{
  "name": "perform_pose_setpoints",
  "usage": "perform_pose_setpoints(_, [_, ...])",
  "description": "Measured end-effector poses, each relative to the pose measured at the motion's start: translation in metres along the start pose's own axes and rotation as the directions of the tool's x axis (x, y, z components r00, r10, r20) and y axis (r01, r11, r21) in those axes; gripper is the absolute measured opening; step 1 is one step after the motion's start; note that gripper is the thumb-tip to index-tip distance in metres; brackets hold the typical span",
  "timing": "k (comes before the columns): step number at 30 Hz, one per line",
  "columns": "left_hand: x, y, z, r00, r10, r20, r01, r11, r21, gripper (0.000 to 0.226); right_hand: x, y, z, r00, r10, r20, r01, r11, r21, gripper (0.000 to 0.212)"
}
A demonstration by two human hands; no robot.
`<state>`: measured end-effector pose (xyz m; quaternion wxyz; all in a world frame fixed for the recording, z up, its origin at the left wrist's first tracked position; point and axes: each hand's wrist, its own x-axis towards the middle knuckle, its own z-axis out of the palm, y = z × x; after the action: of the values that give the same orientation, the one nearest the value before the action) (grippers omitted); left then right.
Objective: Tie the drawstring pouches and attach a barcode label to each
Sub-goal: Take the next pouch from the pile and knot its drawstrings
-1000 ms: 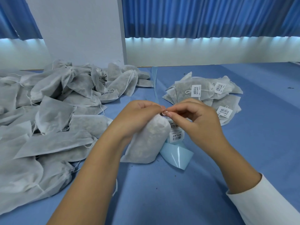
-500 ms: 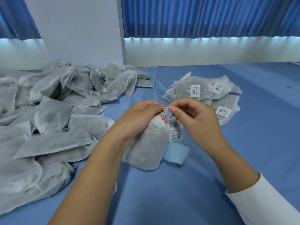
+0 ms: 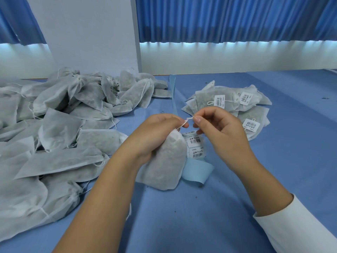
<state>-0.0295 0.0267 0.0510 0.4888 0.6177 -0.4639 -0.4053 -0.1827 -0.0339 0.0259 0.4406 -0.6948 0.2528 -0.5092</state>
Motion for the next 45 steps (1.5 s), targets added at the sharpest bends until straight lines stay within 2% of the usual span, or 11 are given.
perform_pose_setpoints(4, [0.000,-0.002,0.003,0.997,0.076,-0.013,-0.075,0.995,0.065,0.019,0.004,0.003,-0.004,0.998,0.059,-0.035,-0.059,0.998,0.001,0.013])
perform_pose_setpoints(9, [0.001,-0.003,0.012,0.987,0.137,-0.084,-0.130,0.988,0.089,0.013,0.009,0.006,-0.013,0.995,0.048,-0.093,-0.053,0.997,-0.051,0.015])
perform_pose_setpoints(13, [0.000,-0.004,0.022,0.978,0.178,-0.112,-0.165,0.980,0.115,0.013,0.012,0.011,-0.017,0.990,-0.070,-0.123,0.036,0.965,-0.259,0.016])
perform_pose_setpoints(17, [-0.001,-0.007,0.030,0.970,0.205,-0.129,-0.189,0.974,0.125,0.014,0.013,0.015,-0.021,0.960,-0.270,-0.072,0.197,0.837,-0.510,0.007])
perform_pose_setpoints(23, [0.000,-0.007,0.033,0.958,0.243,-0.153,-0.224,0.966,0.132,0.019,0.015,0.016,-0.021,0.934,-0.353,-0.056,0.238,0.732,-0.638,0.005])
perform_pose_setpoints(25, [0.001,-0.007,0.033,0.958,0.241,-0.154,-0.221,0.966,0.133,0.021,0.013,0.015,-0.018,0.940,-0.335,-0.072,0.216,0.742,-0.634,0.006])
perform_pose_setpoints(29, [0.005,-0.011,0.030,0.944,0.199,-0.262,-0.168,0.976,0.136,0.022,0.006,0.011,-0.008,0.967,-0.229,-0.114,0.146,0.860,-0.490,0.008])
perform_pose_setpoints(34, [0.012,-0.015,0.020,0.921,0.101,-0.377,-0.083,0.995,0.063,0.028,-0.001,0.001,0.002,0.964,-0.249,-0.097,0.205,0.923,-0.325,0.009])
perform_pose_setpoints(39, [0.018,-0.018,0.018,0.908,0.040,-0.416,-0.053,0.998,-0.019,0.031,-0.011,-0.002,0.012,0.925,-0.379,0.027,0.367,0.872,-0.322,0.008])
perform_pose_setpoints(42, [0.019,-0.016,0.013,0.874,-0.025,-0.485,-0.060,0.986,-0.158,0.034,-0.014,0.002,0.014,0.892,-0.429,0.141,0.449,0.812,-0.372,0.003])
perform_pose_setpoints(45, [0.019,-0.012,0.004,0.849,-0.101,-0.519,-0.078,0.947,-0.312,0.033,-0.016,0.004,0.016,0.884,-0.415,0.215,0.468,0.789,-0.399,0.006])
